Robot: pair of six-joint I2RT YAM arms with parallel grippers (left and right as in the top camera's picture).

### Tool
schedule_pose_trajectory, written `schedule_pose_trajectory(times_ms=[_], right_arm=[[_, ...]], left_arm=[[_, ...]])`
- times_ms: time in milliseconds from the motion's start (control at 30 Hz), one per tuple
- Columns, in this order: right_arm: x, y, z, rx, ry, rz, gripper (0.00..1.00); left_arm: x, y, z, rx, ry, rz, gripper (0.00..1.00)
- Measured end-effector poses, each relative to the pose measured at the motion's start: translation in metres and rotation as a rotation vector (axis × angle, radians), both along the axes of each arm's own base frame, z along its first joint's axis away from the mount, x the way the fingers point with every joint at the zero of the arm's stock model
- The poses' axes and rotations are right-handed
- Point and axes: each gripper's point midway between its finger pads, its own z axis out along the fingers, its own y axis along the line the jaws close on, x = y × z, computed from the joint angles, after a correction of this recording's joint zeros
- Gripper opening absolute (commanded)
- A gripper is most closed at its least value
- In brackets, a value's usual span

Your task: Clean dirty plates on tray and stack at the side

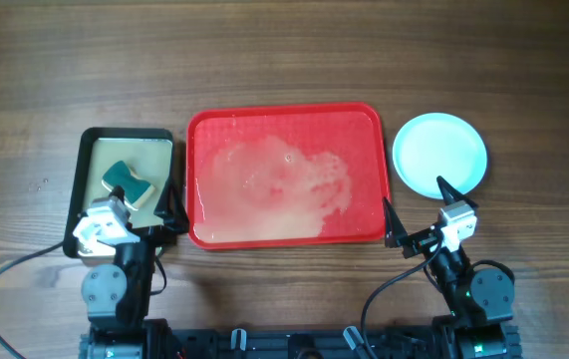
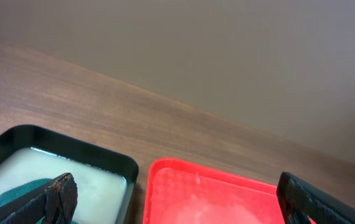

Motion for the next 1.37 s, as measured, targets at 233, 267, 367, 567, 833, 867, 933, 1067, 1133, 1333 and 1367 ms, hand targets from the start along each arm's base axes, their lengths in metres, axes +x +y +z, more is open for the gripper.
schedule_pose_trajectory(times_ms=[233, 267, 367, 567, 833, 867, 933, 1067, 1133, 1333, 1367], right_arm=[[0.0, 0.0, 0.0, 0.0, 0.0, 0.0, 1.0], [0.0, 0.0, 0.0, 0.0, 0.0, 0.0, 1.0], [0.0, 0.0, 0.0, 0.0, 0.0, 0.0, 1.0], [0.0, 0.0, 0.0, 0.0, 0.0, 0.0, 1.0], [0.0, 0.0, 0.0, 0.0, 0.0, 0.0, 1.0], [0.0, 0.0, 0.0, 0.0, 0.0, 0.0, 1.0], [0.0, 0.0, 0.0, 0.0, 0.0, 0.0, 1.0], [0.0, 0.0, 0.0, 0.0, 0.0, 0.0, 1.0], [0.0, 0.0, 0.0, 0.0, 0.0, 0.0, 1.0], [0.0, 0.0, 0.0, 0.0, 0.0, 0.0, 1.0], [0.0, 0.0, 0.0, 0.0, 0.0, 0.0, 1.0]], left_arm=[[-0.001, 0.001, -0.014, 0.054, -0.044, 0.008, 1.0], [-0.002, 0.001, -0.018, 0.065, -0.027, 0.007, 1.0], [-0.003, 0.001, -0.028, 0.08, 0.011, 0.005, 1.0], [-0.003, 0.001, -0.027, 0.087, 0.008, 0.005, 1.0], [-0.003, 0.001, -0.027, 0.088, 0.008, 0.005, 1.0], [-0.003, 0.001, -0.027, 0.09, 0.008, 0.005, 1.0], [-0.003, 0.001, -0.027, 0.091, 0.008, 0.005, 1.0], [-0.003, 0.001, -0.027, 0.092, 0.008, 0.005, 1.0], [-0.003, 0.001, -0.027, 0.094, 0.008, 0.004, 1.0], [-0.003, 0.001, -0.027, 0.094, 0.008, 0.004, 1.0], [-0.003, 0.001, -0.027, 0.094, 0.008, 0.004, 1.0]])
